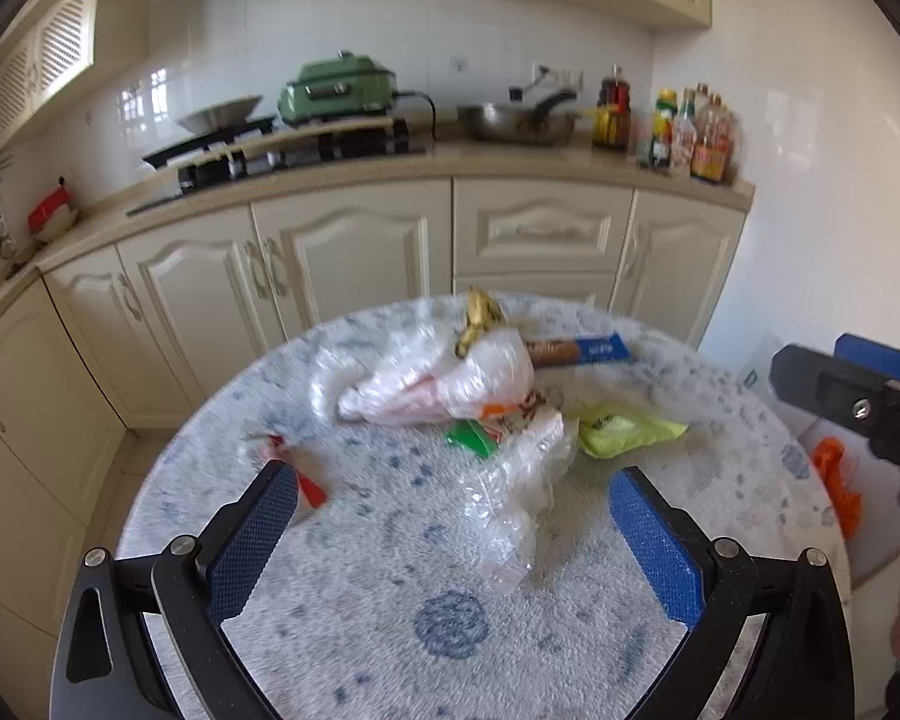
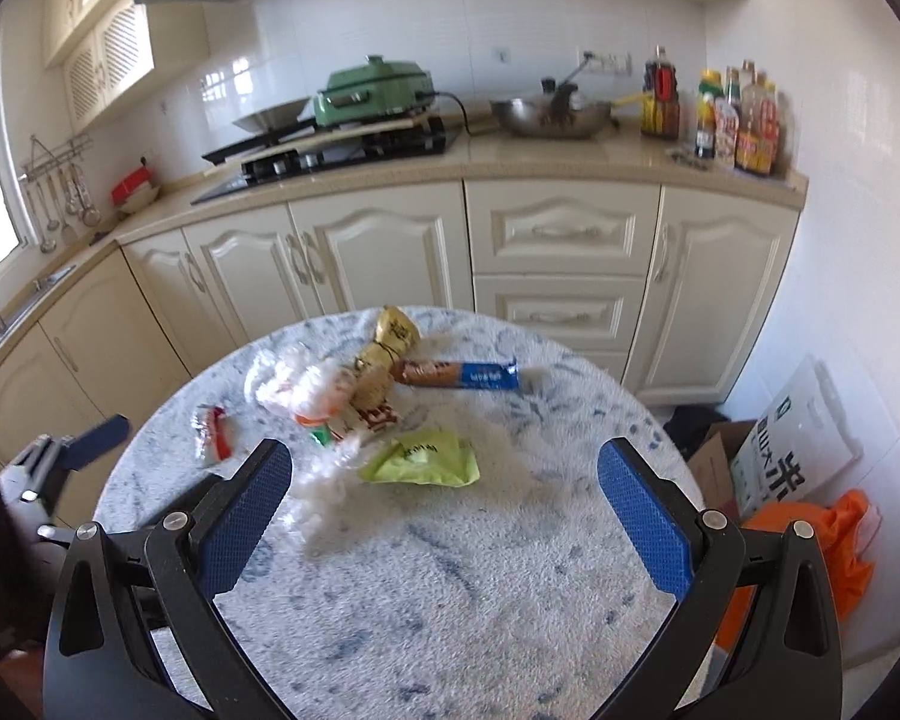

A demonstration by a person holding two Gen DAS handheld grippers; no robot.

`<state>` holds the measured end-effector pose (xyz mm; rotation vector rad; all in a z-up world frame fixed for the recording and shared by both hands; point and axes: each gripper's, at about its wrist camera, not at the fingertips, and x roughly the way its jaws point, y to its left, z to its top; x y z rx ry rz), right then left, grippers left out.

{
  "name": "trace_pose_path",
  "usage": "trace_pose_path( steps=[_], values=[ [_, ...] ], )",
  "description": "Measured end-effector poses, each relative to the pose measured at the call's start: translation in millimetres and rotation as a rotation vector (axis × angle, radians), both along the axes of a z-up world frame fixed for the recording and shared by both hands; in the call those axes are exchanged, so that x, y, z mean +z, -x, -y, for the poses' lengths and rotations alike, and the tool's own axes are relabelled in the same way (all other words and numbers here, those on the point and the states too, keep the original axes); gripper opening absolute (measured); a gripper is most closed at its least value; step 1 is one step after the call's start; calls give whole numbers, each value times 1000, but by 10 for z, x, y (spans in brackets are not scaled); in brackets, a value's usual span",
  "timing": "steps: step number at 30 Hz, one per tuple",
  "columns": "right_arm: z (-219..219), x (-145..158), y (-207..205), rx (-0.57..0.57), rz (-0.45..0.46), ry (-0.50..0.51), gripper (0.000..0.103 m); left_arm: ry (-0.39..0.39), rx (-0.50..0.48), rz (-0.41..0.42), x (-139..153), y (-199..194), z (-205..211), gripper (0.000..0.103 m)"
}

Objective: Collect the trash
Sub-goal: 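Grasp the clear plastic wrap with the left tool while the right tool grasps the yellow-green snack bag, then lift both held items and carry them to the light-blue bin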

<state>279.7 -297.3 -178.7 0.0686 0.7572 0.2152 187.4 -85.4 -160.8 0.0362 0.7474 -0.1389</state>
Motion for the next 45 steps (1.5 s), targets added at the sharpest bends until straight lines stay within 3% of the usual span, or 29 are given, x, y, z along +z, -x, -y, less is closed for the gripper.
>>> trace_pose_path(
  steps=[7,9,11,12,15,28,30,32,33,35,37,45],
  values=[
    [40,-261,-209,-4,-57,-6,103,-37,-34,-79,-506,-582,288,102],
    [45,-320,-259,-4,-71,-10,103,-45,-50,-105,-662,-761,367,97],
    [42,-369,-307,-1,-85,-15,103,-10,-74,-158,-808,-924,391,71],
    [36,-385,-323,0,-88,-14,103,23,-84,-186,-844,-981,376,63],
    [9,-455,-396,6,-107,-11,103,30,-94,-177,-865,-1053,359,29],
    [-304,-1034,-897,36,-238,-16,102,80,-13,-170,-829,-1075,-31,25],
    [-365,-1162,-966,42,-272,6,89,82,-5,-166,-818,-1041,-21,25],
    [-425,-1180,-932,52,-238,60,73,82,1,-160,-794,-992,-1,25],
    [-445,-1181,-905,55,-226,83,70,83,3,-155,-786,-957,-10,25],
    [-429,-1176,-846,60,-215,86,48,88,8,-150,-767,-866,-19,25],
    [-379,-1170,-802,60,-215,70,36,93,10,-145,-720,-730,14,25],
    [-218,-967,-451,54,-192,4,32,115,1,-101,-538,-289,-8,25]
  ],
)
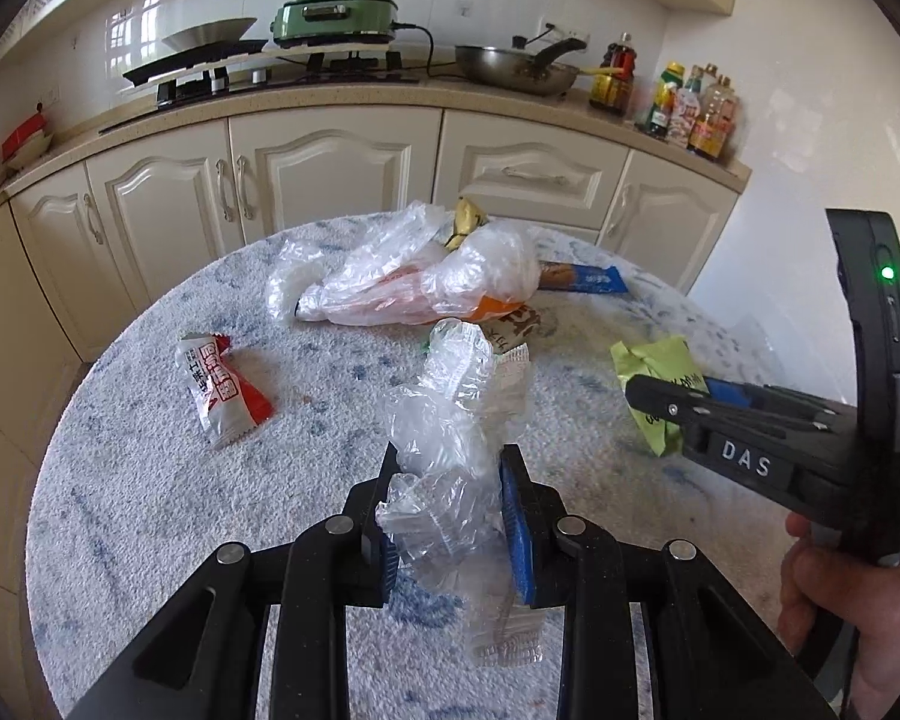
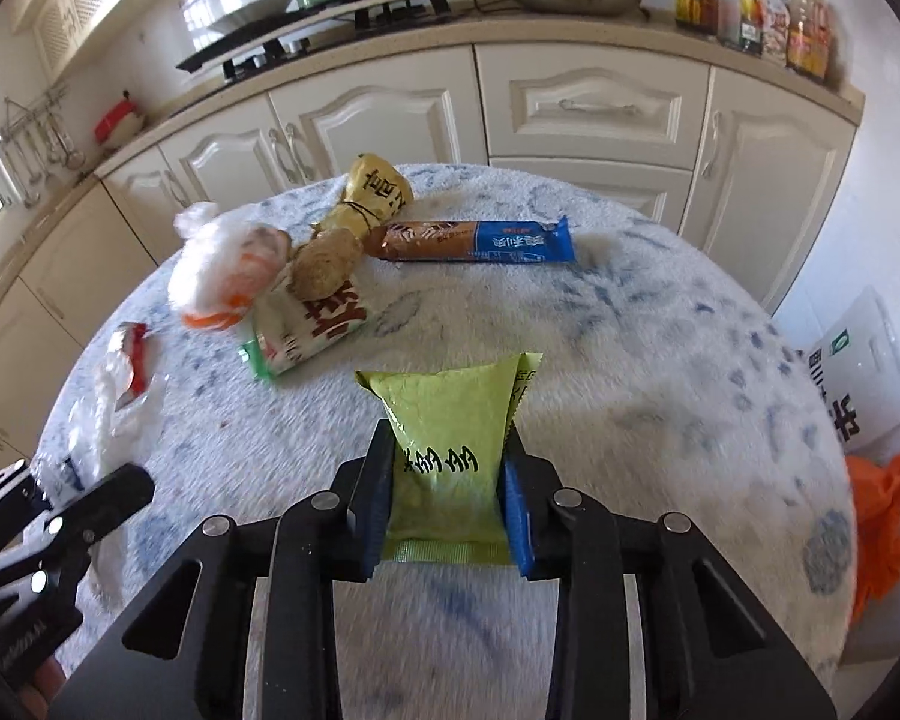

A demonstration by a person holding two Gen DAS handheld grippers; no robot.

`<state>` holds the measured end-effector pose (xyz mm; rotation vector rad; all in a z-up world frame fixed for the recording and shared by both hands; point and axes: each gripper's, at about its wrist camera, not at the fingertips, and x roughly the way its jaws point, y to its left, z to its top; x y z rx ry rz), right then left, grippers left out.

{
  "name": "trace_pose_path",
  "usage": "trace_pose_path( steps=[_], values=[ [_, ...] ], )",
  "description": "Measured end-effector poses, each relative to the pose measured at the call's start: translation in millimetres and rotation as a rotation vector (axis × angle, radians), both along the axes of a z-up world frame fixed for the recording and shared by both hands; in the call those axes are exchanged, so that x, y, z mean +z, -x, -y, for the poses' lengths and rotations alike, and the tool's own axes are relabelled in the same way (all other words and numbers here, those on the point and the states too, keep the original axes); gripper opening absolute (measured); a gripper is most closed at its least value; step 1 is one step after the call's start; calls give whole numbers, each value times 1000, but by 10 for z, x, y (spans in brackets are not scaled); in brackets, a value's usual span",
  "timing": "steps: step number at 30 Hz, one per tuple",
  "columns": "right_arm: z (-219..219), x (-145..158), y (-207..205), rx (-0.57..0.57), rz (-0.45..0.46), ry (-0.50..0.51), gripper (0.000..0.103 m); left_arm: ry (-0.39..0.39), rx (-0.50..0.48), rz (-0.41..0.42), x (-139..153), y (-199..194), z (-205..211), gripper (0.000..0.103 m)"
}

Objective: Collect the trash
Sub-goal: 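Lift both held items and carry them to the light-blue bin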

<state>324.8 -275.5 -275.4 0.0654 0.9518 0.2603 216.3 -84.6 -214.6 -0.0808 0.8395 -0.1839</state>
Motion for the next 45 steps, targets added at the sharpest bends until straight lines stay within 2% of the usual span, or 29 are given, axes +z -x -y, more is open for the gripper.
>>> trace_pose_path(
  steps=[13,21,31,38,45],
  values=[
    [57,691,675,8,129,1,32,3,-19,117,506,657,-43,25],
    [221,1104,1039,-12,225,-22,32,-3,-61,211,933,1032,83,25],
    [743,1554,1454,-88,326,-100,32,-30,-138,332,1367,1434,396,25],
    [1201,1747,1739,-182,372,-106,32,-21,-212,369,1470,1589,640,25],
    [1639,1795,1986,-287,387,-99,32,11,-309,380,1536,1628,878,25]
  ],
)
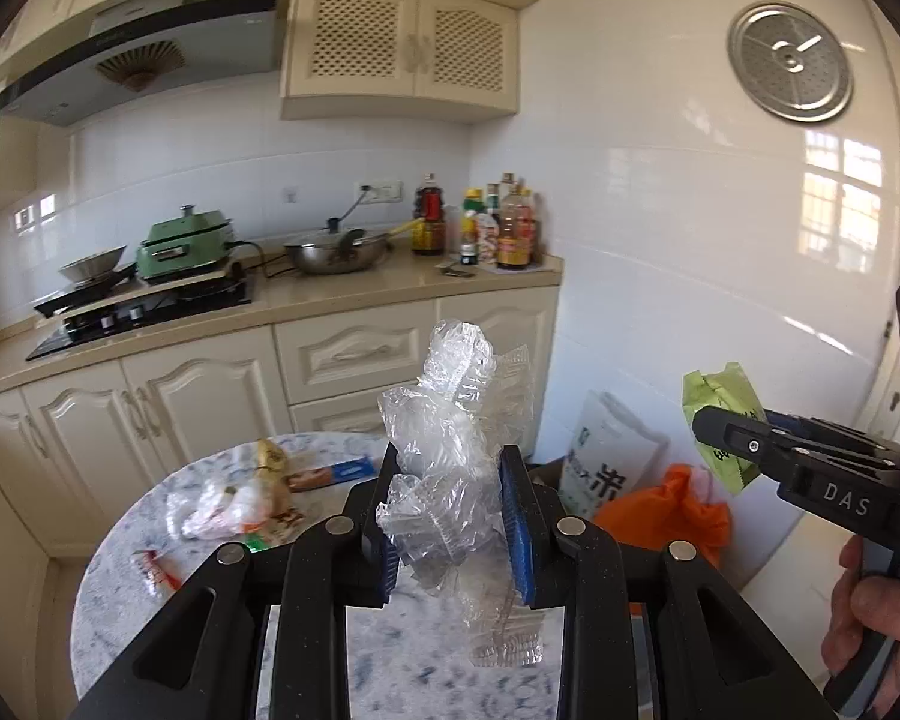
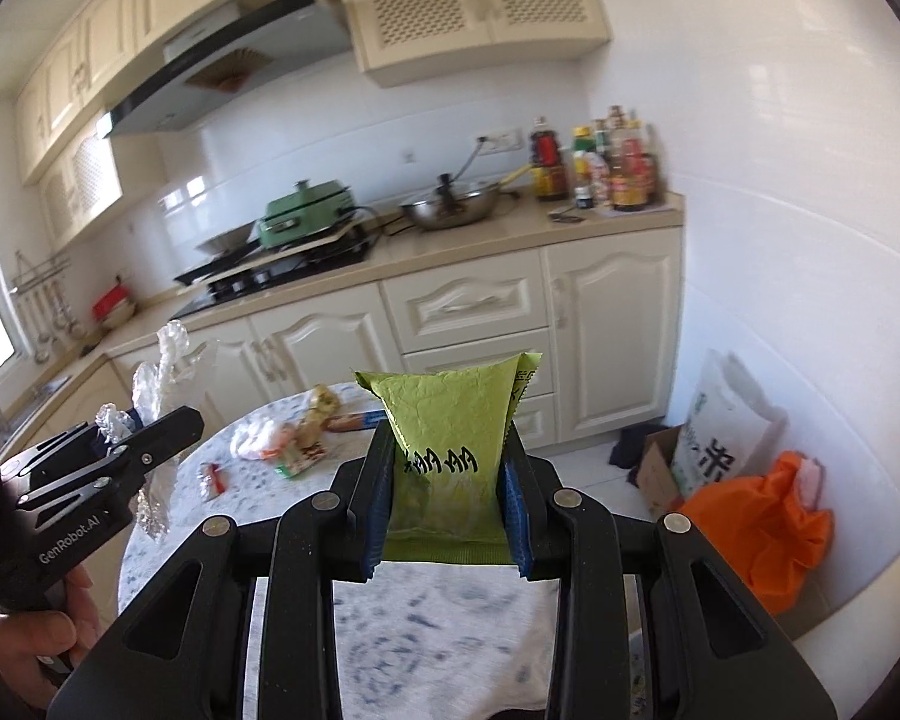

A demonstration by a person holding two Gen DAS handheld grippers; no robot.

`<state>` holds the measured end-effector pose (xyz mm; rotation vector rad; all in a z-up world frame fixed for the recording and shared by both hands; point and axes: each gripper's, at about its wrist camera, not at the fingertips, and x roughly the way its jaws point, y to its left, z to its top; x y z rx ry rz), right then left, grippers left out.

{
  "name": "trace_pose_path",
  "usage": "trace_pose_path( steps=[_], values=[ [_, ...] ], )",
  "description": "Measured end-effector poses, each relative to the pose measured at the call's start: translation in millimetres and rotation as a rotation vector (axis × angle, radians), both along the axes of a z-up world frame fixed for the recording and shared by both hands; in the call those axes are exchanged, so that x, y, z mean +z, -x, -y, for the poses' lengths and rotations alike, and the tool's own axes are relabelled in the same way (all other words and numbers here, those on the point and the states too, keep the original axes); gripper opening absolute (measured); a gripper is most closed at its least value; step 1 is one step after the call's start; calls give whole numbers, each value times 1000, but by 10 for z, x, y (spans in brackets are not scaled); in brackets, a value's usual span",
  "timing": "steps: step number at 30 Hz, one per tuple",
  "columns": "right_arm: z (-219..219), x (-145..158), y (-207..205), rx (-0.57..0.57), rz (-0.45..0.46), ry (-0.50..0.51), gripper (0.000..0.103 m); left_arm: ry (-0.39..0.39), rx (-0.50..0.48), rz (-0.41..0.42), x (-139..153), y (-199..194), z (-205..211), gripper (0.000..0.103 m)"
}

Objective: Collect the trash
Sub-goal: 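Lift both held items and carry them to the light-blue bin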

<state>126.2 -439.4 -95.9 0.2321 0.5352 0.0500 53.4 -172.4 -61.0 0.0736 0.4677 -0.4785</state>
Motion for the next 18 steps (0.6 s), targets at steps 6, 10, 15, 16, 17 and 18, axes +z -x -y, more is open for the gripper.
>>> trace_pose_path(
  steps=[6,10,15,16,17,18],
  values=[
    [434,-56,219,-105,-12,-17,32,18,-105,-20,10,-140,236,25],
    [736,-113,367,-180,-23,-29,32,22,-164,-48,-17,-301,442,25],
    [1137,-367,553,-276,-77,-55,32,21,-266,-128,-183,-489,883,25],
    [1223,-448,583,-296,-95,-61,32,17,-284,-144,-218,-557,979,25],
    [1300,-523,603,-315,-113,-69,32,11,-309,-165,-275,-593,1104,25],
    [1397,-629,629,-335,-136,-80,32,4,-335,-189,-352,-620,1230,25]
  ],
)
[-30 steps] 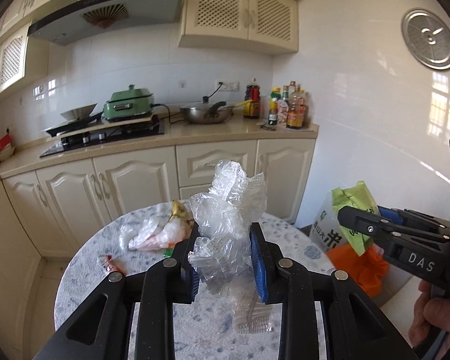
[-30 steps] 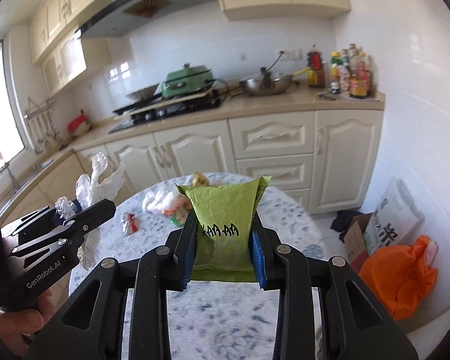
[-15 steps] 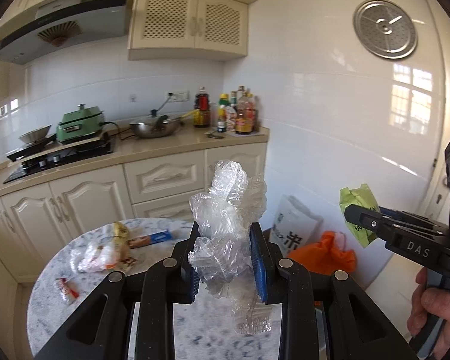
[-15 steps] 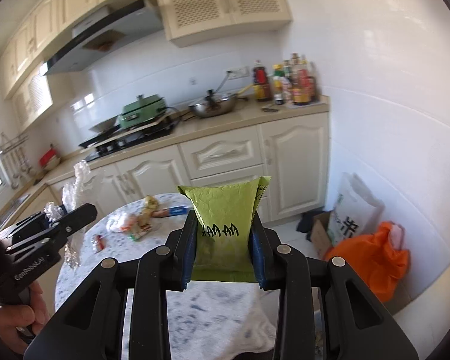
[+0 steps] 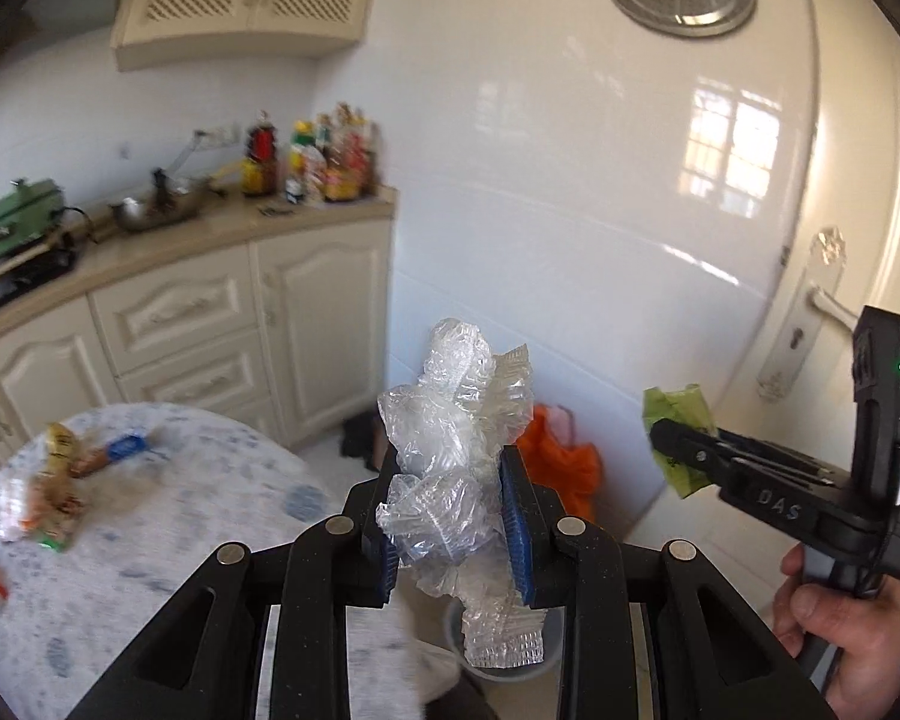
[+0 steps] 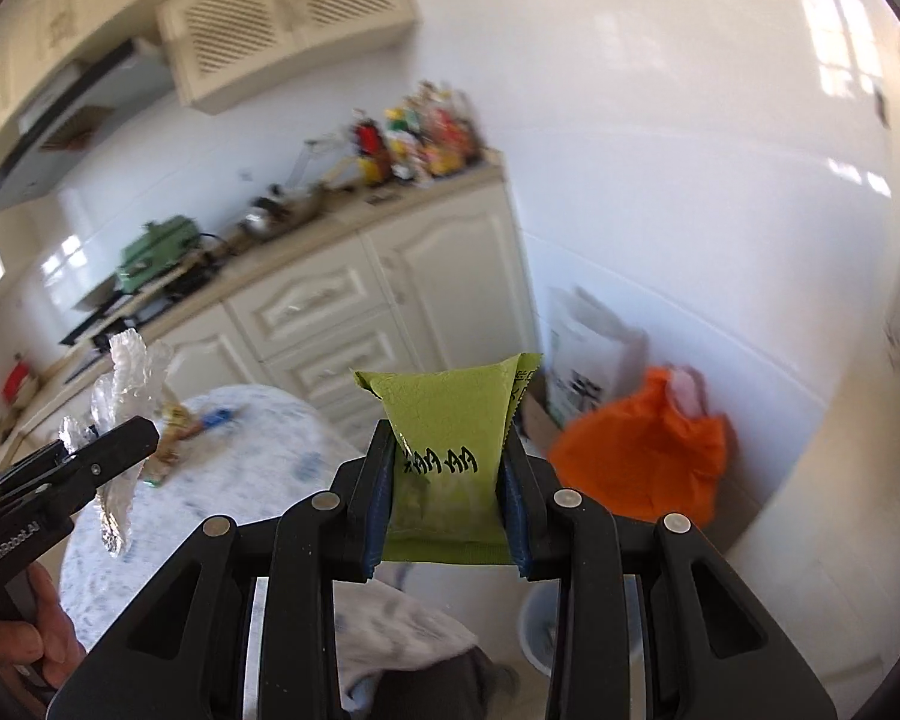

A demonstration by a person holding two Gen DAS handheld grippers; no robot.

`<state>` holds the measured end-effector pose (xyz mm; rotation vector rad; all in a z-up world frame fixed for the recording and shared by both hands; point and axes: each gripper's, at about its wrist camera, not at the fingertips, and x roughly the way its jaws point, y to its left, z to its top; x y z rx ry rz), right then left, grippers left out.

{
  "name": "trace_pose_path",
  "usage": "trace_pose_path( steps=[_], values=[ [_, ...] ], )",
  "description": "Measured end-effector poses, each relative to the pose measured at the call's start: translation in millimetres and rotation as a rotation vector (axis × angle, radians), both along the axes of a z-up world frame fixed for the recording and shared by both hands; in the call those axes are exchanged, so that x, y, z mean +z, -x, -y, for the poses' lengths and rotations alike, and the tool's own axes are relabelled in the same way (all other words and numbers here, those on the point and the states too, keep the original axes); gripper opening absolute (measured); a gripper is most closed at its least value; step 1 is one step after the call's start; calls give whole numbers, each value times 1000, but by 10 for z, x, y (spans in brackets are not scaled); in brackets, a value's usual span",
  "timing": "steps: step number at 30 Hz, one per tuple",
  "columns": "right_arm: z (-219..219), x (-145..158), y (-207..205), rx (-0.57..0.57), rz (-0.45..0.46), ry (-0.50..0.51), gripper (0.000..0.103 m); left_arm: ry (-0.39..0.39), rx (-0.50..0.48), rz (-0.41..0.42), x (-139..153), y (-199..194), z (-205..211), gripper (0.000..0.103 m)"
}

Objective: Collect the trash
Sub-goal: 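Lift both held items and carry them to the light-blue bin, then open both tools over the bin to drop the wrap and snack bag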

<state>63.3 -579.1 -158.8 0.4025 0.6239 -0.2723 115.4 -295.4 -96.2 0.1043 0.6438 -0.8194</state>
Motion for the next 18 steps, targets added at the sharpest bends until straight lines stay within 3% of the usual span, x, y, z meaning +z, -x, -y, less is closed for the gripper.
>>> trace_pose_path(
  steps=[9,14,18],
  values=[
    [653,-988,47,-116,-163,-164,32,-164,-165,-196,-823,-358,1142,25],
    [918,-1428,5,-158,-223,-243,32,-234,-201,-289,-1208,-681,1625,26],
    [1043,-1704,-39,-176,-260,-291,32,-287,-224,-318,-1429,-822,1987,27]
  ],
)
